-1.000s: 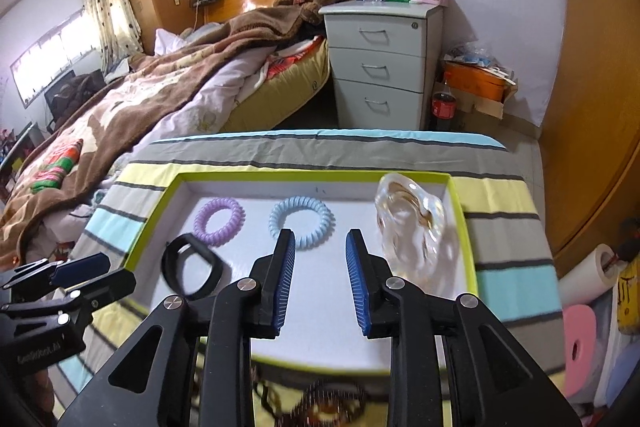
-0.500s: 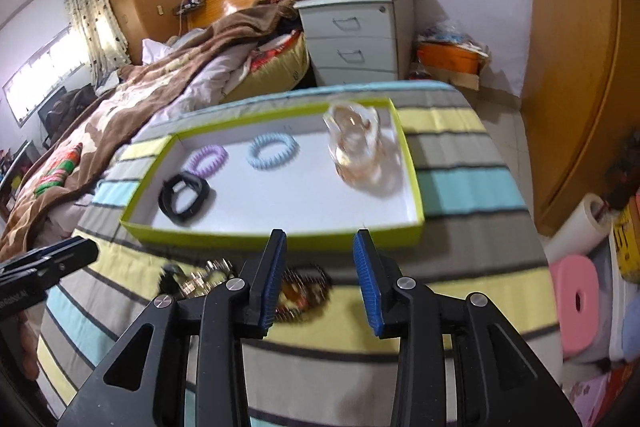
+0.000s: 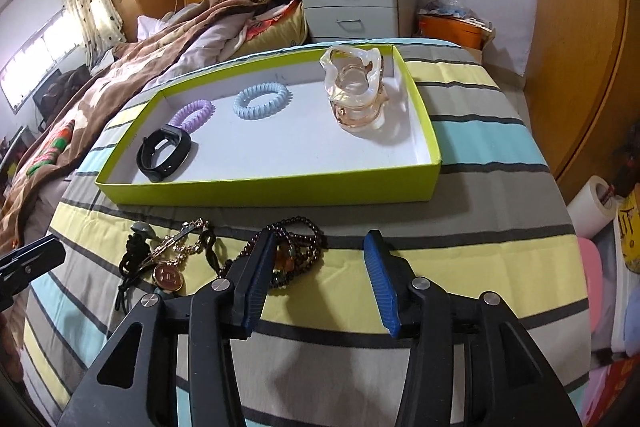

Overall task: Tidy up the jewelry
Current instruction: 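Withdraw both open tools from the box toward the jewelry row, then grasp the black hair clip with pink bead with the left tool while the right tool grasps the beaded bracelet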

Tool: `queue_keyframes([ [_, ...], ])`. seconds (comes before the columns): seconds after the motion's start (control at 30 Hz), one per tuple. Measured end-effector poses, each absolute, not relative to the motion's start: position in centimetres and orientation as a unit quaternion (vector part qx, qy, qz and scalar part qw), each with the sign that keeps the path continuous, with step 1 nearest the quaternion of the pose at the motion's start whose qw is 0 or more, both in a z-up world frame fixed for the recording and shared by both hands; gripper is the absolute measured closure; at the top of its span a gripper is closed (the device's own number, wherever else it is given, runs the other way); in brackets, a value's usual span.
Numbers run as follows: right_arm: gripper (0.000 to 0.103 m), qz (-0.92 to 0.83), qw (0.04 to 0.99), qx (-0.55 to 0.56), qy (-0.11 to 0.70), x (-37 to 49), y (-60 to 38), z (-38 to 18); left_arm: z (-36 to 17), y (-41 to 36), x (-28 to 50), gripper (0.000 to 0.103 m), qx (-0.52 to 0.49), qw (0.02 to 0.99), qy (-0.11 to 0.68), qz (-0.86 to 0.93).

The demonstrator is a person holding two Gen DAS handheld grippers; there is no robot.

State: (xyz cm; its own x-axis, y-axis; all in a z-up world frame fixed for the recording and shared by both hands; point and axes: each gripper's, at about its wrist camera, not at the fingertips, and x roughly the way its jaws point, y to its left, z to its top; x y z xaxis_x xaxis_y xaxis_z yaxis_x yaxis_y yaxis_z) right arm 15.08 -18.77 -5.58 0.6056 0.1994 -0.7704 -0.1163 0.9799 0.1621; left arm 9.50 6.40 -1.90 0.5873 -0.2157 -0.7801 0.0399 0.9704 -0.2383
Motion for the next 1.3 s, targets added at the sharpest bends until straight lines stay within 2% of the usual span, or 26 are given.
queue_keyframes([
  [0.43,0.056,0.101,0.895,0.042,0.432,14.7,-18.3,-5.6,-2.4,6.3,9.7,0.050,-0.099,0.882,0.455,-0.072],
  [0.47,0.058,0.102,0.895,0.041,0.432,14.6,-18.2,-5.6,-2.5,6.3,9.8,0.050,-0.100,0.881,0.456,-0.072],
  [0.57,0.077,0.123,0.892,0.049,0.432,14.6,-17.9,-5.6,-2.6,6.1,9.9,0.050,-0.101,0.880,0.459,-0.072],
  [0.7,0.089,0.139,0.889,0.049,0.433,14.5,-17.7,-5.7,-2.6,5.8,10.1,0.050,-0.103,0.878,0.462,-0.074],
  [0.87,0.096,0.145,0.889,0.066,0.429,14.4,-18.2,-5.6,-2.6,5.3,10.3,0.050,-0.103,0.875,0.466,-0.079],
  [1.3,0.097,0.149,0.898,0.097,0.401,13.2,-19.9,-4.3,-2.8,2.1,11.8,0.050,-0.093,0.867,0.474,-0.124],
])
